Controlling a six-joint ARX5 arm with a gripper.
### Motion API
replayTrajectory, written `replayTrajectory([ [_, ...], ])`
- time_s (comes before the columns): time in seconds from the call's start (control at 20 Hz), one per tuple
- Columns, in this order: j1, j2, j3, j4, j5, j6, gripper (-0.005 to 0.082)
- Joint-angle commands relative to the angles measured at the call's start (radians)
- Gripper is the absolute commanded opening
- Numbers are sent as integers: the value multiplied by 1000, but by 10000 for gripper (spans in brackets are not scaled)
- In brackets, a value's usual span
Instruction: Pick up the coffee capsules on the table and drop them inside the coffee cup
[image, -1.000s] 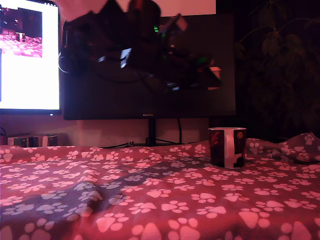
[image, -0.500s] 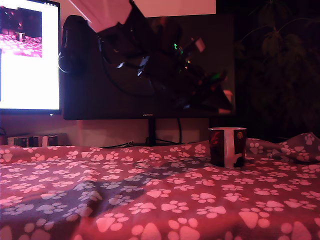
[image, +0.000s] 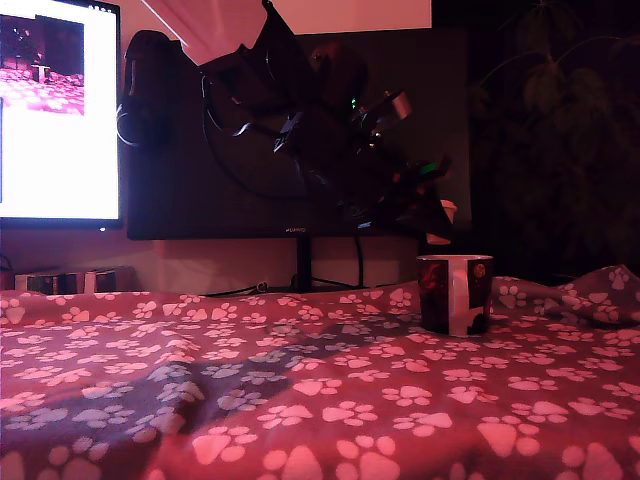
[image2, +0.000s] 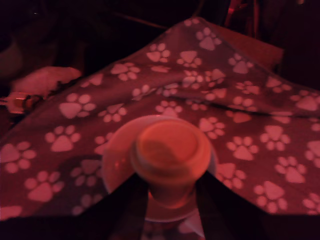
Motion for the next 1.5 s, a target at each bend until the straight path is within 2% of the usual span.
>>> replayTrajectory([
  [0.0, -10, 33, 12, 10, 1, 11, 75],
  [0.25, -10, 33, 12, 13, 1, 12, 84],
  [0.3, -10, 33, 12, 11, 0, 12, 115],
  [0.55, -10, 33, 12, 21, -35, 11, 517],
  [0.6, -10, 33, 12, 22, -42, 12, 553],
  [1.05, -10, 33, 12, 24, -44, 12, 553],
  [1.15, -10, 33, 13, 22, -41, 12, 540],
  [1.25, -8, 31, 13, 19, -40, 12, 451],
  [1.35, -8, 24, 14, 14, -40, 12, 285],
  [1.45, -8, 11, 17, 11, -38, 12, 24],
])
